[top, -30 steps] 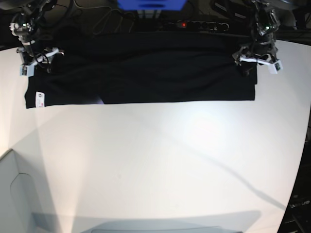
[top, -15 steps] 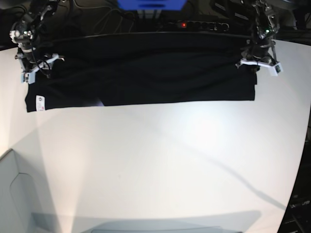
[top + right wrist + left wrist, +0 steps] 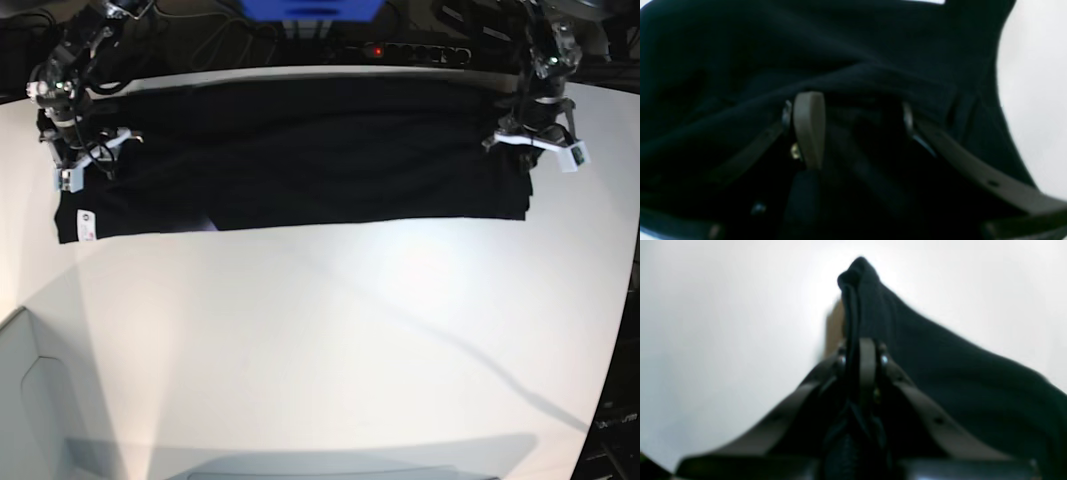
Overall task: Fold the T-shirt properly
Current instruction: 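Fold the strip end with the left gripper toward the right gripper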
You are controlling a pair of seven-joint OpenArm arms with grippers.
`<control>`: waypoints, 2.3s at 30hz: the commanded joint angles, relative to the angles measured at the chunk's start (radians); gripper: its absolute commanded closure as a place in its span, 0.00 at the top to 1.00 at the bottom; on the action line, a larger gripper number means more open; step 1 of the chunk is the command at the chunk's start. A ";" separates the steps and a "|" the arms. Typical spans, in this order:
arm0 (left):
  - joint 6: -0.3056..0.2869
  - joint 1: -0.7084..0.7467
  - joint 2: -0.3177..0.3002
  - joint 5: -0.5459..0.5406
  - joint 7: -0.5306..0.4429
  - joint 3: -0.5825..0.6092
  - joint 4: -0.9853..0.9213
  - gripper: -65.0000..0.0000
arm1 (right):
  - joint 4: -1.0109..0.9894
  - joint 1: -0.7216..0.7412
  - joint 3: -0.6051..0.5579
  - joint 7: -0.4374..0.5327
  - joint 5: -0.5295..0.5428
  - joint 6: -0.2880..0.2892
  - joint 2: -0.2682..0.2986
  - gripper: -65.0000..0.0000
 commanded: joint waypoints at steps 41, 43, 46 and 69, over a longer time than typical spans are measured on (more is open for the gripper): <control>0.005 -0.372 0.011 0.327 -0.023 1.115 -0.063 0.00 | 0.006 0.002 -0.031 0.020 0.013 -0.002 0.010 0.46; 0.005 -0.396 0.014 0.342 -0.024 1.148 -0.109 0.00 | 0.006 0.002 -0.031 0.020 0.013 -0.002 0.010 0.46; 0.005 -0.452 0.014 0.340 -0.024 1.225 -0.168 0.00 | 0.006 0.002 -0.031 0.020 0.013 -0.002 0.010 0.46; 0.007 -0.556 0.114 0.342 -0.018 1.256 -0.299 0.00 | 0.006 0.002 -0.031 0.017 0.013 -0.002 0.015 0.46</control>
